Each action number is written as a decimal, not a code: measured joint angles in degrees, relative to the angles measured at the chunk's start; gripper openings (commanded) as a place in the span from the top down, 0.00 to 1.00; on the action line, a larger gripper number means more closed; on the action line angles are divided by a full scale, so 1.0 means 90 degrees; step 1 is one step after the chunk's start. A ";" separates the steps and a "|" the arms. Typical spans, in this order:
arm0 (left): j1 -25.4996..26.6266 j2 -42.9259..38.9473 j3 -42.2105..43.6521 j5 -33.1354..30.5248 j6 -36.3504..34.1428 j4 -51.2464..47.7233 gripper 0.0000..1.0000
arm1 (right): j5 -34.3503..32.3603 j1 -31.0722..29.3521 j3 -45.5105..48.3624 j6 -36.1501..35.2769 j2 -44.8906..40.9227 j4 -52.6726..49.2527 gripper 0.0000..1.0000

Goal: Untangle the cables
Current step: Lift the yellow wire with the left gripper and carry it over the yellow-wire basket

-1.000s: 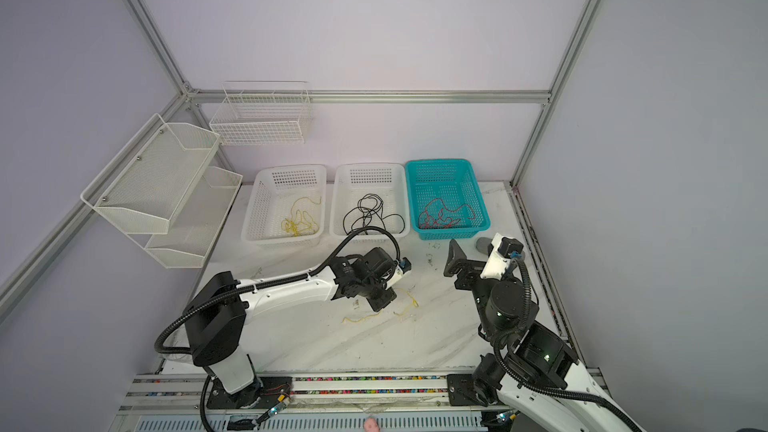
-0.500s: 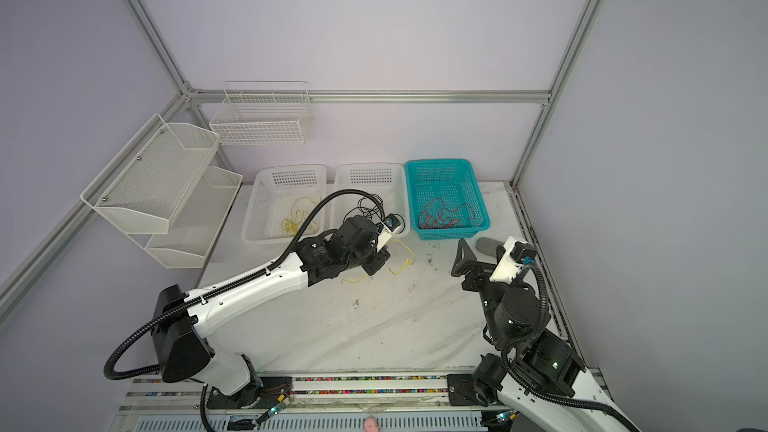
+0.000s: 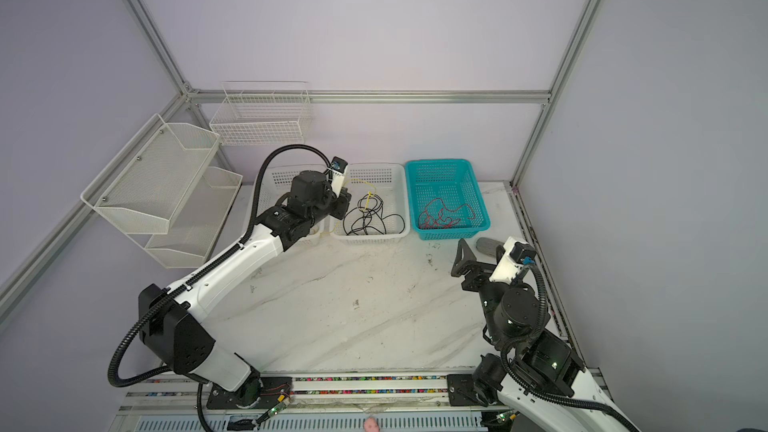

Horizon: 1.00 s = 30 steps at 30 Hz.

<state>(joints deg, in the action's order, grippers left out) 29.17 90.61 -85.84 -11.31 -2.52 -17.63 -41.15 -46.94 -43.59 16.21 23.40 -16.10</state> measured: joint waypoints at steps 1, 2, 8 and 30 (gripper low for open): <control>-0.0097 0.0036 -0.0063 0.0000 0.0007 0.0068 1.00 | 0.0002 0.0000 0.0000 0.0002 0.0000 0.0000 0.03; -0.0219 0.0095 -0.0141 -0.0002 0.0012 0.0158 1.00 | 0.0002 0.0000 0.0000 0.0002 0.0000 0.0000 0.03; -0.0804 0.0556 -0.0398 -0.0131 0.0019 0.0600 1.00 | 0.0005 0.0000 0.0000 0.0002 0.0002 0.0000 0.03; -0.2380 0.1532 -0.0403 -0.0486 0.0180 0.1404 1.00 | 0.0457 0.0000 0.0000 0.0007 0.0500 -0.0005 0.03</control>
<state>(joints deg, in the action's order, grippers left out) 7.75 104.40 -89.47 -15.68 -0.91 -4.99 -37.04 -46.94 -43.59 16.27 27.90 -16.14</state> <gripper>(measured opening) 0.048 0.974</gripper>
